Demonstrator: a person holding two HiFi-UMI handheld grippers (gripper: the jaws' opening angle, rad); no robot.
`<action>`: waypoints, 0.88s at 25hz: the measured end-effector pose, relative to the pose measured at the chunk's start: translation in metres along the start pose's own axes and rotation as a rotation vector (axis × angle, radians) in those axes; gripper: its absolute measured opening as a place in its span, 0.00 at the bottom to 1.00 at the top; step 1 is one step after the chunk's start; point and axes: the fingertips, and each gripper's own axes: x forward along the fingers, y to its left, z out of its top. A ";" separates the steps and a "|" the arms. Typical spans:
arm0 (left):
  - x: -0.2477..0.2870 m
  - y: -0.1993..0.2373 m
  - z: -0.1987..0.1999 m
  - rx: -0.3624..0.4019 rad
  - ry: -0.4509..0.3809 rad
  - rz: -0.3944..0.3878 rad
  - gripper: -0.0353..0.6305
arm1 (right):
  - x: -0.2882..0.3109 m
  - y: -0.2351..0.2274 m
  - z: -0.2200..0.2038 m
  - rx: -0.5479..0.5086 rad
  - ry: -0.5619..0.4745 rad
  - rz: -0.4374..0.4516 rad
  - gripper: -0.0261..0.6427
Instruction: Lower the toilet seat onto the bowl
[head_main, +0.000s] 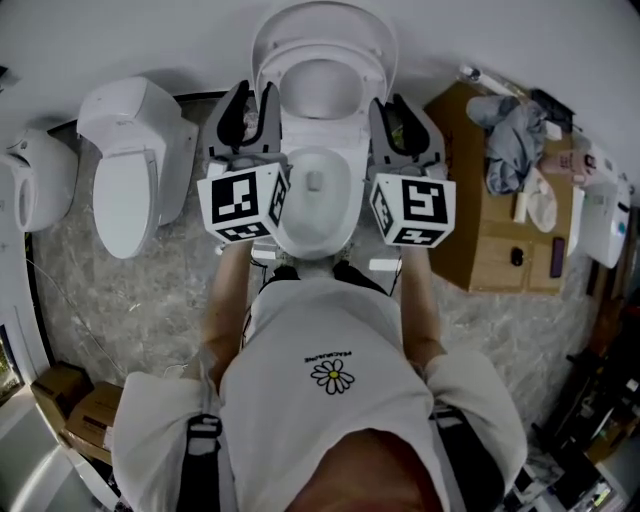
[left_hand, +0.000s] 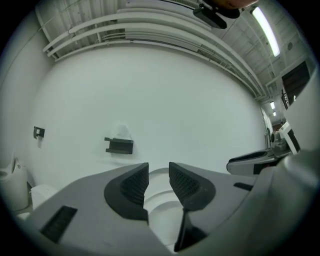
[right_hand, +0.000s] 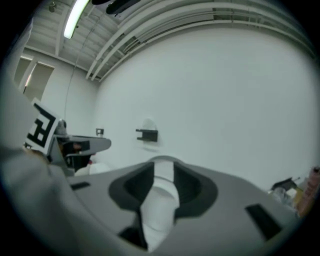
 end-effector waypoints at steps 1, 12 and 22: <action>0.010 0.005 -0.005 -0.007 0.012 0.006 0.26 | 0.009 -0.004 -0.001 0.005 0.010 0.002 0.23; 0.099 0.020 -0.076 -0.065 0.161 -0.036 0.39 | 0.109 -0.043 -0.061 -0.004 0.161 -0.011 0.31; 0.147 0.043 -0.154 -0.008 0.295 0.001 0.39 | 0.166 -0.058 -0.125 -0.005 0.301 -0.028 0.31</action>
